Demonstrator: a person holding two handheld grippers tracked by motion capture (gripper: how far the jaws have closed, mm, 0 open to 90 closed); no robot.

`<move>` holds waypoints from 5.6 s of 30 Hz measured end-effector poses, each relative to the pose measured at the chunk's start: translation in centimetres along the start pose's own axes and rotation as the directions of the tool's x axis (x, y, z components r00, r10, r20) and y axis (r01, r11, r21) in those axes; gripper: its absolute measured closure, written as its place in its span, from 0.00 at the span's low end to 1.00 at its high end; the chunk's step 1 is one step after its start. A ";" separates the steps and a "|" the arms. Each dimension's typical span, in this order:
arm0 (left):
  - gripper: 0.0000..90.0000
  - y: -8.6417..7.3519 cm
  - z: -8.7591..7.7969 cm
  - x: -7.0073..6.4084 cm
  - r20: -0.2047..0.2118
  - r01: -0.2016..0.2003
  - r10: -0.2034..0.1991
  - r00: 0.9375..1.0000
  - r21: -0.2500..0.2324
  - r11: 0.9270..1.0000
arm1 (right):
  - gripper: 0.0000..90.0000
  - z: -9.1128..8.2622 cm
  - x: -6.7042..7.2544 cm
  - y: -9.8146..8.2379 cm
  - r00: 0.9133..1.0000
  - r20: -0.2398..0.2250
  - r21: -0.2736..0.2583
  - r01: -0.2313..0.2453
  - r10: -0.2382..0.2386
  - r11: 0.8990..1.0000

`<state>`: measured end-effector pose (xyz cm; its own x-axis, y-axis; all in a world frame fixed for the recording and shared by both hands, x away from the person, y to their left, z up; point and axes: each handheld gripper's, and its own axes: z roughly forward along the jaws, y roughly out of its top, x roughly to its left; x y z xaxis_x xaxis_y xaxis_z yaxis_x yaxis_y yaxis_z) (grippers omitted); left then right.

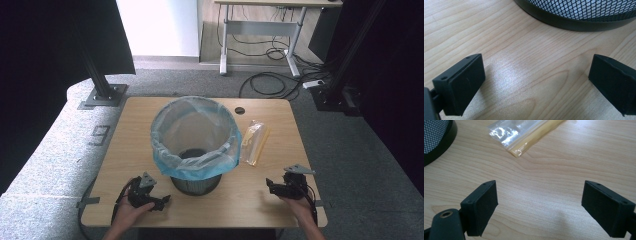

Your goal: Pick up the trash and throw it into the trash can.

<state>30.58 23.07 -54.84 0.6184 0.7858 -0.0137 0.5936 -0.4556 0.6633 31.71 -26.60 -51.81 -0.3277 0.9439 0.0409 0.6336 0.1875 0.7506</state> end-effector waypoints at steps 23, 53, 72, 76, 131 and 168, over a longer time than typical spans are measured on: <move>0.00 0.0 0.0 0.0 0.000 0.000 0.000 1.000 0.000 1.000 | 0.15 0.4 -0.2 0.4 1.000 0.006 -0.021 0.008 -0.008 1.000; 0.00 0.0 0.0 0.0 0.000 0.000 0.000 1.000 0.000 1.000 | 0.16 2.5 0.8 2.2 1.000 -0.002 -0.056 0.018 -0.018 0.998; 0.00 0.0 0.0 0.0 0.000 0.000 0.000 1.000 -0.001 1.000 | 0.15 5.3 2.3 3.8 0.999 -0.016 -0.052 0.051 -0.051 0.997; 0.00 0.0 0.0 0.0 0.000 -0.001 0.001 1.000 0.002 1.000 | 0.14 6.2 2.5 4.2 0.998 -0.013 -0.041 0.053 -0.054 0.998; 0.00 0.0 0.0 0.0 0.000 0.000 0.000 1.000 0.001 1.000 | 0.15 13.9 6.0 7.4 0.995 0.049 0.021 0.081 -0.082 0.997; 0.00 0.0 0.0 0.0 0.000 0.000 0.000 1.000 0.001 1.000 | 1.00 10.7 3.6 7.3 0.995 -0.093 -0.073 0.010 -0.017 0.997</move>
<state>30.57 23.07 -54.84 0.6189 0.7854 -0.0138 0.5939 -0.4564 0.6626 42.65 -18.89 -53.21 -0.4024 0.9111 0.0896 0.5775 0.1768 0.7970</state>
